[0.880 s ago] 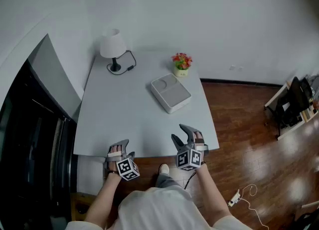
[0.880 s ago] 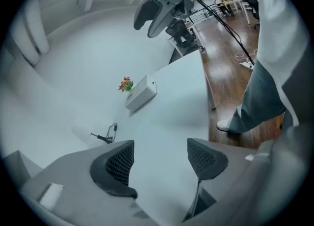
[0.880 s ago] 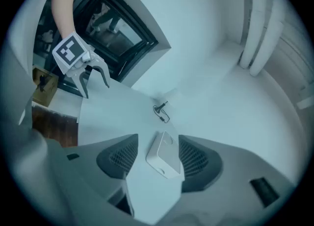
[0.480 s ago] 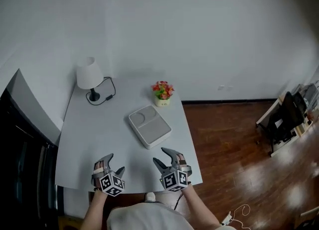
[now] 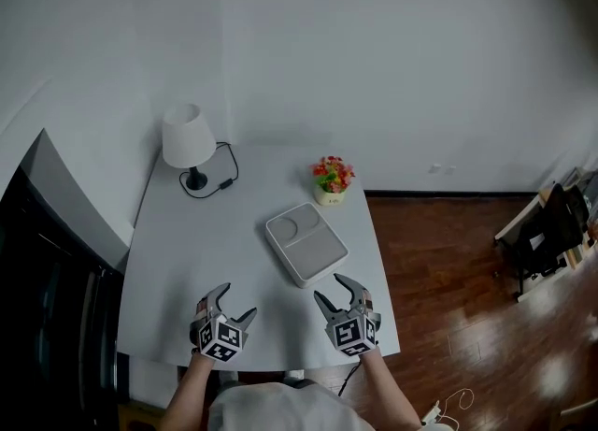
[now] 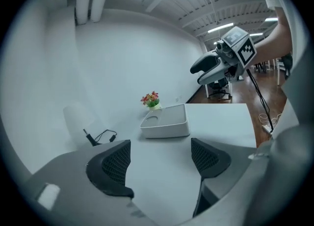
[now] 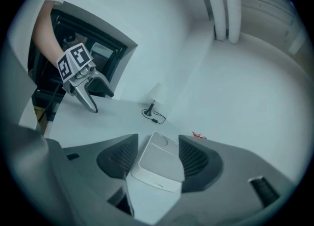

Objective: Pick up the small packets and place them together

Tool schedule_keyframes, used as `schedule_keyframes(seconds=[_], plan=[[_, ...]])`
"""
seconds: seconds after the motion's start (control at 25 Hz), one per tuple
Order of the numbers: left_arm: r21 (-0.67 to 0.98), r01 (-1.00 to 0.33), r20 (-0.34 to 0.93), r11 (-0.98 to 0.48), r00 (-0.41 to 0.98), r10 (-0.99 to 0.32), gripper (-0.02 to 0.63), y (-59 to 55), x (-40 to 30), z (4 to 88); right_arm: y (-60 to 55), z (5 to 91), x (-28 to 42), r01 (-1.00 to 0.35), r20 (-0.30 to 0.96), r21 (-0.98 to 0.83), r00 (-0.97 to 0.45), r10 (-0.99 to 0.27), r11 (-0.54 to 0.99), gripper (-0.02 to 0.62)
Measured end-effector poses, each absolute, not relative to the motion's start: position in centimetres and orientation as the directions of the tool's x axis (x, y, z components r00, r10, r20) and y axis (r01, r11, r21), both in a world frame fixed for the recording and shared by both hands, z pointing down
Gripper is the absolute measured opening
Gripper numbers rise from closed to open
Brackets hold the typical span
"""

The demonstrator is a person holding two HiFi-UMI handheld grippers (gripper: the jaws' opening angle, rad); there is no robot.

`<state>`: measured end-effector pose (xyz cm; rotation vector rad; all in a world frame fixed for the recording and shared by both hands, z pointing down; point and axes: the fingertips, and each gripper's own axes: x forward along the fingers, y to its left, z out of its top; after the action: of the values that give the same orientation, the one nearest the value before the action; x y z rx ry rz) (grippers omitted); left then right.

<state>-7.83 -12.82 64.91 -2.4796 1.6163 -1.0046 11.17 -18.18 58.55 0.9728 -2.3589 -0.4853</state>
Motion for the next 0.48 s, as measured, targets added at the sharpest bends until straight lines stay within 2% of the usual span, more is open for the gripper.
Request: schedule_keyframes(seconds=[0.28, 0.48], plan=[[-0.211, -0.846, 0.422, -0.489, 0.372, -0.827, 0.39, -14.5, -10.5, 63.4, -19.5, 58.3, 12.6, -0.721, 0.307, 0.345, -0.519, -0.798, 0.601, 0.273], [-0.172, -0.842, 0.37, -0.511, 0.425, -0.826, 0.39, -16.2, -11.5, 62.3, -20.4, 59.5, 14.4, -0.803, 0.312, 0.227, -0.477, -0.822, 0.552, 0.273]])
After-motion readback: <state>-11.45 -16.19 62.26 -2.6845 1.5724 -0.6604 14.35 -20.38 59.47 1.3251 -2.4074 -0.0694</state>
